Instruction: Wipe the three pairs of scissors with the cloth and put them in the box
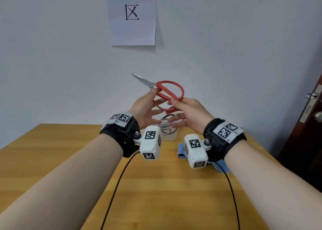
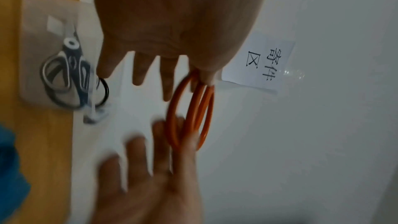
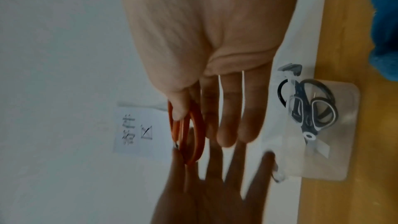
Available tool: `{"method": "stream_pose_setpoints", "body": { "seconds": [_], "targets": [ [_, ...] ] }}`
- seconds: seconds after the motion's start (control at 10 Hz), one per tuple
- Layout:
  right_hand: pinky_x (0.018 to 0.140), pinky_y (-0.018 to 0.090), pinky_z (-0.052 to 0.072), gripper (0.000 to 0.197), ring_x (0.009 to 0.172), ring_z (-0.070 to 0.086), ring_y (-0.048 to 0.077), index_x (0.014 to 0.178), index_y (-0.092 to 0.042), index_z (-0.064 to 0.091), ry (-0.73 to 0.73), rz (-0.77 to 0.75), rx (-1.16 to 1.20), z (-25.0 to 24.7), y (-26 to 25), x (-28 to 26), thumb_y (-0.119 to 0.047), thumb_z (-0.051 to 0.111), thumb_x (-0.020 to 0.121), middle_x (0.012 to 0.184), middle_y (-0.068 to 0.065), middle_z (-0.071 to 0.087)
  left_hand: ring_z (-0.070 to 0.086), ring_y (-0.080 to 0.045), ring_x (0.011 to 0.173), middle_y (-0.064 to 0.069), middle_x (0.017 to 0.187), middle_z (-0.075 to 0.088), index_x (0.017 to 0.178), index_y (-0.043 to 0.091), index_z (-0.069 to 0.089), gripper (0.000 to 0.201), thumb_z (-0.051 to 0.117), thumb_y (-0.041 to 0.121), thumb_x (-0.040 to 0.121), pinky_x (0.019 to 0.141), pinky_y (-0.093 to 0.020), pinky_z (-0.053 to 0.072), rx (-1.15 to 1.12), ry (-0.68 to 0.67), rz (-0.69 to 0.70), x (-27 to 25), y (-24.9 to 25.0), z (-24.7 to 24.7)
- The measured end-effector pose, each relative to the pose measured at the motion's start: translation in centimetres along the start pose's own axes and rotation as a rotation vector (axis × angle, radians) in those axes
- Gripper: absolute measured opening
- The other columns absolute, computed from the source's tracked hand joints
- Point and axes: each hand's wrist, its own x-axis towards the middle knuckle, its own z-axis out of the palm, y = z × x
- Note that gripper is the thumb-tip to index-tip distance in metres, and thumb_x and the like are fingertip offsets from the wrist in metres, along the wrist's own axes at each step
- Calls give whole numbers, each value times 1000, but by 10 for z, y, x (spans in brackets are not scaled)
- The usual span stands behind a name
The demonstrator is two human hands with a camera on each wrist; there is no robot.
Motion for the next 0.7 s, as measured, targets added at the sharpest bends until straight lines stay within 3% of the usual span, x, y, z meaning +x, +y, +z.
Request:
{"method": "stream_pose_setpoints", "body": {
  "seconds": [0.1,0.2,0.3,0.4,0.5,0.6,0.7],
  "targets": [
    [58,37,59,27,63,67,25,110,-1,66,162,57,116,-28,13,30,-26,58,103,85,14,65,47,-39,133,-3,132,66,131,20,63,41,49,49,105,109,-58,42,184,88,-57,26,-10,-21],
    [53,33,56,24,58,63,22,104,-1,64,307,186,139,-51,38,62,-23,56,104,73,10,63,50,-37,131,-6,126,68,129,12,61,36,53,36,104,110,-52,41,183,310,-40,56,-20,-54],
    [48,31,51,24,57,62,22,102,-3,63,391,261,94,-62,62,94,-26,55,104,72,8,63,56,-27,112,-12,133,66,130,6,61,32,52,20,104,97,-39,40,193,468,14,80,-24,-79],
    [42,26,42,26,49,59,19,103,-6,62,370,307,15,-55,75,128,-31,56,103,76,9,62,47,-19,103,-20,147,56,140,-2,55,38,50,12,105,88,-32,37,271,537,71,104,-28,-92],
    [42,22,31,28,46,54,17,101,-5,64,306,299,-55,-39,82,157,-33,62,99,78,10,61,49,-19,102,-21,145,57,138,-4,56,38,51,12,104,88,-31,39,300,539,65,126,-36,-100],
    [48,27,26,17,55,41,19,102,-17,63,265,302,-210,-28,88,169,-23,74,91,77,11,53,58,-26,113,-20,144,58,136,-2,58,37,51,14,104,89,-32,39,343,517,48,134,-41,-99],
    [46,27,29,22,56,39,17,106,-12,61,306,303,-183,-26,90,172,-19,75,90,79,9,52,56,-35,133,-19,140,61,134,0,62,34,53,12,103,94,-35,44,390,542,63,141,-42,-98]
  ]
}}
